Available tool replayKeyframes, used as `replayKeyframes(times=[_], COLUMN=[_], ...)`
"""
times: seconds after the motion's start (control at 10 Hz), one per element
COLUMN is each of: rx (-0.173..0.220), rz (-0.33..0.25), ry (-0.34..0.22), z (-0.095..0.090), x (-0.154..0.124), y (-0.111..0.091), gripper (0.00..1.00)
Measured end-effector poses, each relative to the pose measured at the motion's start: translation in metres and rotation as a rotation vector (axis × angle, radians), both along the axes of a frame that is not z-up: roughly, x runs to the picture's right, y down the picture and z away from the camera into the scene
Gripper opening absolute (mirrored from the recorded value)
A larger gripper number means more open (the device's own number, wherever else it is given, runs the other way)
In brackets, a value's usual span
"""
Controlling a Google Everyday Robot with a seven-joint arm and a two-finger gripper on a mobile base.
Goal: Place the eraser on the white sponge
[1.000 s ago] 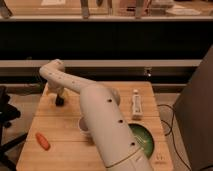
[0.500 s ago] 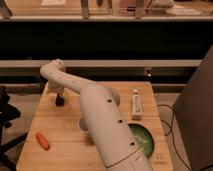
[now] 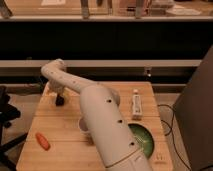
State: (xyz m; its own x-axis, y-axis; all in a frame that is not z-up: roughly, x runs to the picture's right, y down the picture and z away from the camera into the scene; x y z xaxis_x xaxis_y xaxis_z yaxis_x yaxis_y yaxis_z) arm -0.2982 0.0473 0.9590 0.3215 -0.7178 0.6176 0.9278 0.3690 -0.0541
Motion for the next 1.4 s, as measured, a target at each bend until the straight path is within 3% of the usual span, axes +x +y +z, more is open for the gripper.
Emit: replayKeyframes(times=[0.6,0.7,1.1,1.3,1.4], rx=[-0.041,-0.045,-0.009,0.036,0.027], rz=[-0.007,-0.018,-0.069,-0.085,-0.066], ry=[0.047,0.064,0.13,0.117,0.112], z=[0.007,0.009,0.008,0.006,0.006], x=[0.013,0.014,0.011,0.006,0.007], y=[0.018,0.02,0.022,0.02,0.019], gripper=[0.8,0.75,0.35,0.16,0.09])
